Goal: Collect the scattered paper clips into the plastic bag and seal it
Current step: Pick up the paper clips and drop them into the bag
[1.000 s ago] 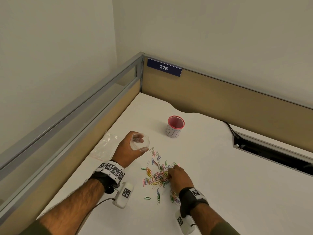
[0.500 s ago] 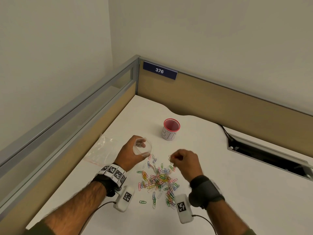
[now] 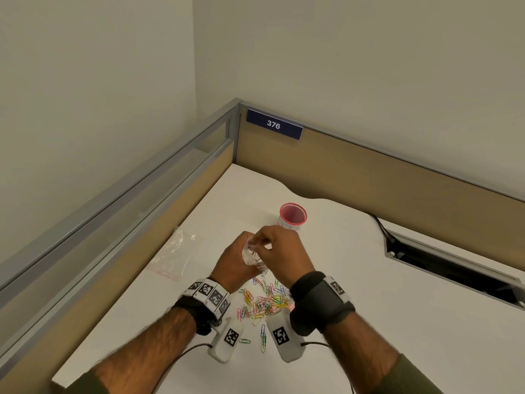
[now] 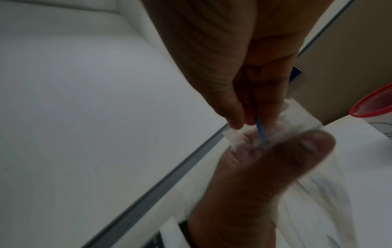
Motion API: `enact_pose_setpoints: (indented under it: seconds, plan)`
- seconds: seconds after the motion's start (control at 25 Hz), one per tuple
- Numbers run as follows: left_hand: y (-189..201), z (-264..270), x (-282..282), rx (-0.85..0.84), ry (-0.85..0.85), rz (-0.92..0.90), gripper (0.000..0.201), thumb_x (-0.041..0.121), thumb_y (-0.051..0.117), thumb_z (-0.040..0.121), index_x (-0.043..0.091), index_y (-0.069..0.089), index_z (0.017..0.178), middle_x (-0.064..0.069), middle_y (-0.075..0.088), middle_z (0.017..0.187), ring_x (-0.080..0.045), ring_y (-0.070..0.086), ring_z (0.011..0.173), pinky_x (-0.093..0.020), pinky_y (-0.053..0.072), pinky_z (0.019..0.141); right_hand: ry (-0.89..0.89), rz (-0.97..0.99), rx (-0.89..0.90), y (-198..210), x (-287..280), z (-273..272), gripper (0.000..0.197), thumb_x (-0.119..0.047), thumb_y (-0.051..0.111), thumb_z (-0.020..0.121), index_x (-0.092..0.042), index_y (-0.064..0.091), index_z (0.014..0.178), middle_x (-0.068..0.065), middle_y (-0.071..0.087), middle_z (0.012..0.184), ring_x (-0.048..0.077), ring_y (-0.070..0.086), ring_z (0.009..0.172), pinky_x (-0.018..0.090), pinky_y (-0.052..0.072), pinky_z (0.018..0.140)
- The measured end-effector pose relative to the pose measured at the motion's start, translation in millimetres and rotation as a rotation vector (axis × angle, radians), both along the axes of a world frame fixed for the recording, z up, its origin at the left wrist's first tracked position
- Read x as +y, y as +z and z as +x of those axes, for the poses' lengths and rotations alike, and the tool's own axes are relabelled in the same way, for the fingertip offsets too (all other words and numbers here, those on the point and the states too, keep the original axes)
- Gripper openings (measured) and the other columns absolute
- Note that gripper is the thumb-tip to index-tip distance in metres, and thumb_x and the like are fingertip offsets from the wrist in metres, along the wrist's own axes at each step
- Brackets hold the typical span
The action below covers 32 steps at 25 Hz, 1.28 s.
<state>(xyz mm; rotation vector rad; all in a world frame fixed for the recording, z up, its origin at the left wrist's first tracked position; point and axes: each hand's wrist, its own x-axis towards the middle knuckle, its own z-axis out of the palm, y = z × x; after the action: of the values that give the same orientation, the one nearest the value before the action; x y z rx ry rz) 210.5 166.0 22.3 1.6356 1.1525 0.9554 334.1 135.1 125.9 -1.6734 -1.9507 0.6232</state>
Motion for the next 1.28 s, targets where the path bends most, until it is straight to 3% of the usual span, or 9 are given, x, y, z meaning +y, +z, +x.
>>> enact_pose_setpoints:
  seconds: [0.2, 0.28, 0.4, 0.48, 0.56, 0.76, 0.96, 1.12, 1.28]
  plan:
    - [-4, -14, -4, -0.122, 0.046, -0.021, 0.049, 0.025, 0.085, 0.068, 0.020, 0.058, 0.110, 0.003, 0.068, 0.103, -0.008, 0.064, 0.101, -0.028, 0.048, 0.094, -0.126, 0.123, 0.151, 1, 5, 44, 0.013, -0.009, 0.060, 0.090, -0.015, 0.070, 0.096, -0.005, 0.068, 0.090, 0.012, 0.065, 0.083, 0.025, 0.056, 0.077]
    - [-6, -23, -6, -0.145, 0.058, -0.019, 0.053, 0.033, 0.084, 0.066, 0.018, 0.059, 0.110, 0.001, 0.068, 0.104, -0.011, 0.064, 0.104, -0.029, 0.048, 0.098, -0.226, 0.015, 0.004, -37, 12, 78, 0.014, -0.010, 0.058, 0.090, -0.016, 0.069, 0.096, -0.001, 0.070, 0.096, 0.017, 0.065, 0.087, 0.031, 0.055, 0.082]
    - [-10, -34, -11, -0.150, 0.063, -0.019, 0.055, 0.037, 0.082, 0.065, 0.019, 0.058, 0.110, 0.000, 0.069, 0.106, -0.013, 0.064, 0.107, -0.032, 0.047, 0.102, -0.312, -0.280, -0.247, -108, 8, 110, 0.027, -0.006, 0.049, 0.093, -0.015, 0.064, 0.114, 0.009, 0.063, 0.122, 0.026, 0.058, 0.113, 0.035, 0.046, 0.098]
    - [-11, -37, -14, -0.141, 0.061, -0.023, 0.054, 0.036, 0.082, 0.065, 0.020, 0.058, 0.110, 0.000, 0.068, 0.106, -0.014, 0.064, 0.107, -0.035, 0.048, 0.104, -0.278, -0.438, -0.356, -142, 0, 112, 0.040, -0.003, 0.045, 0.091, -0.015, 0.053, 0.129, 0.011, 0.049, 0.134, 0.028, 0.047, 0.124, 0.036, 0.042, 0.104]
    - [-13, -38, -15, -0.131, 0.059, -0.020, 0.054, 0.035, 0.082, 0.066, 0.020, 0.058, 0.111, 0.001, 0.068, 0.106, -0.013, 0.064, 0.107, -0.036, 0.048, 0.104, -0.201, -0.456, -0.427, -160, -6, 104, 0.045, -0.003, 0.049, 0.089, -0.016, 0.049, 0.132, 0.011, 0.044, 0.134, 0.029, 0.042, 0.125, 0.039, 0.043, 0.103]
    - [-15, -41, -15, -0.135, 0.057, -0.018, 0.052, 0.025, 0.085, 0.069, 0.019, 0.057, 0.113, -0.001, 0.067, 0.109, -0.013, 0.064, 0.108, -0.034, 0.047, 0.105, -0.001, -0.353, -0.465, -175, -35, 78, 0.043, 0.000, 0.047, 0.087, -0.016, 0.051, 0.127, 0.007, 0.047, 0.128, 0.027, 0.044, 0.119, 0.037, 0.048, 0.095]
    - [-13, -38, -15, -0.122, 0.049, -0.002, 0.050, 0.019, 0.085, 0.071, 0.020, 0.057, 0.112, 0.000, 0.066, 0.110, -0.013, 0.063, 0.109, -0.029, 0.046, 0.103, 0.052, -0.424, -0.431, -165, -37, 75, 0.060, -0.034, 0.063, 0.085, -0.021, 0.039, 0.139, 0.006, 0.038, 0.142, 0.029, 0.036, 0.131, 0.044, 0.044, 0.101]
    - [-9, -36, -16, -0.113, 0.055, 0.015, 0.050, 0.012, 0.085, 0.073, 0.017, 0.057, 0.113, -0.001, 0.066, 0.109, -0.012, 0.062, 0.109, -0.029, 0.046, 0.105, 0.070, -0.300, -0.551, -169, -36, 62, 0.025, -0.022, 0.050, 0.094, -0.018, 0.054, 0.119, 0.007, 0.050, 0.120, 0.028, 0.048, 0.114, 0.040, 0.052, 0.085]
    - [-5, -41, -14, -0.108, 0.092, 0.035, 0.049, 0.012, 0.086, 0.073, 0.016, 0.057, 0.113, 0.000, 0.067, 0.108, -0.012, 0.063, 0.107, -0.031, 0.047, 0.104, 0.052, -0.274, -0.574, -168, -29, 67, 0.023, -0.005, 0.051, 0.088, -0.012, 0.057, 0.109, 0.009, 0.054, 0.111, 0.028, 0.054, 0.104, 0.034, 0.047, 0.080]
